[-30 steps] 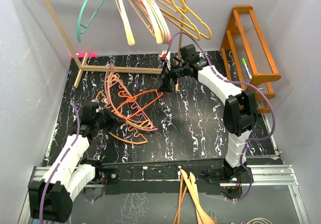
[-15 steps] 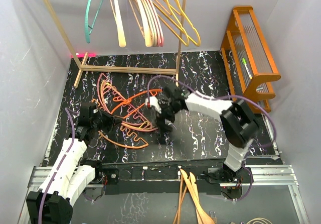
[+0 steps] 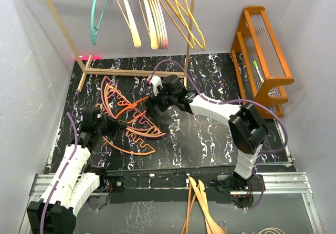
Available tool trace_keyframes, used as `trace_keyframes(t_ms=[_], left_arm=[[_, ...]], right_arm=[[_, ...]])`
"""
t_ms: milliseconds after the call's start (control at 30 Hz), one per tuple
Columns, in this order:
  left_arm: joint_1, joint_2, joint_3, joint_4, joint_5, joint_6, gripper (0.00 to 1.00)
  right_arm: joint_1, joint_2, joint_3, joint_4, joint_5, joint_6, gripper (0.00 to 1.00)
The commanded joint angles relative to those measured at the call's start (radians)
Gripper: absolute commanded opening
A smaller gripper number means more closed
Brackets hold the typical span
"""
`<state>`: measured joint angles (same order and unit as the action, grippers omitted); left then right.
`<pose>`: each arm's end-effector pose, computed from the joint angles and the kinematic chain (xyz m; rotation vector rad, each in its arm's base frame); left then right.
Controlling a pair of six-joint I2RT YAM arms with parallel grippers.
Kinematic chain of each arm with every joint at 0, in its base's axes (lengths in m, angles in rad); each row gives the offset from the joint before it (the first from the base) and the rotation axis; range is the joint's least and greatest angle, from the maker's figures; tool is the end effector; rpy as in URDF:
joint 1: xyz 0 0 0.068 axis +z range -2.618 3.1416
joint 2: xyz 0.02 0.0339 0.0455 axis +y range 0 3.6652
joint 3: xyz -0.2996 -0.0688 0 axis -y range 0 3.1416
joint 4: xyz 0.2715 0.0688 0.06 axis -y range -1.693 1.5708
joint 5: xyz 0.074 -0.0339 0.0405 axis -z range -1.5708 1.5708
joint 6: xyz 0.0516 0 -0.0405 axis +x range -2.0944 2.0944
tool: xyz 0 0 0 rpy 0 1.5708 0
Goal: Organize the hangers
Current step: Adjust the hanger at the center of the board.
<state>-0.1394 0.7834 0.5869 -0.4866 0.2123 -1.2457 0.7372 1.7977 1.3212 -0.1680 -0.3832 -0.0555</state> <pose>0.1790 -0.0361 0.2522 -1.1686 2.1263 -0.9344 0.3228 0.3192 0.2610 -1.0782 2.0074 0.7932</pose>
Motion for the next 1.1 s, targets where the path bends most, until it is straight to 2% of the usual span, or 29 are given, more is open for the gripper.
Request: trace_keyframes(t_ms=[0,133,333,600,667,800,833,900,933,1067], left_arm=[[0.006,-0.017,0.041,-0.077,-0.103,0.003,0.0],[0.006,-0.01,0.048,-0.071,-0.103,0.004,0.0],[0.007,-0.027,0.039,-0.078,-0.104,0.004,0.0],[0.008,-0.028,0.042,-0.079,-0.104,0.006,0.0],[0.007,-0.026,0.045,-0.078,-0.101,0.007,0.0],[0.007,-0.02,0.051,-0.077,-0.096,0.01,0.0],[0.006,-0.021,0.052,-0.078,-0.095,0.011,0.0],[0.007,-0.022,0.051,-0.082,-0.095,0.011,0.0],[0.007,-0.023,0.05,-0.086,-0.094,0.01,0.0],[0.007,-0.036,0.049,-0.142,-0.115,0.006,0.0]], right_arm=[[0.044,0.067,0.014,0.128,0.045,0.091,0.98],[0.09,0.113,-0.007,0.173,0.107,0.085,0.99],[0.133,0.162,-0.063,0.245,0.161,0.055,0.82],[0.18,0.221,-0.124,0.339,0.308,-0.06,0.8],[0.18,0.245,-0.127,0.357,0.348,-0.087,0.76],[0.179,0.279,-0.132,0.384,0.371,-0.121,0.57],[0.18,0.284,-0.134,0.39,0.37,-0.126,0.47],[0.179,0.291,-0.135,0.398,0.376,-0.129,0.15],[0.178,0.291,-0.137,0.404,0.382,-0.128,0.09],[0.162,0.27,-0.162,0.413,0.387,-0.118,0.08]])
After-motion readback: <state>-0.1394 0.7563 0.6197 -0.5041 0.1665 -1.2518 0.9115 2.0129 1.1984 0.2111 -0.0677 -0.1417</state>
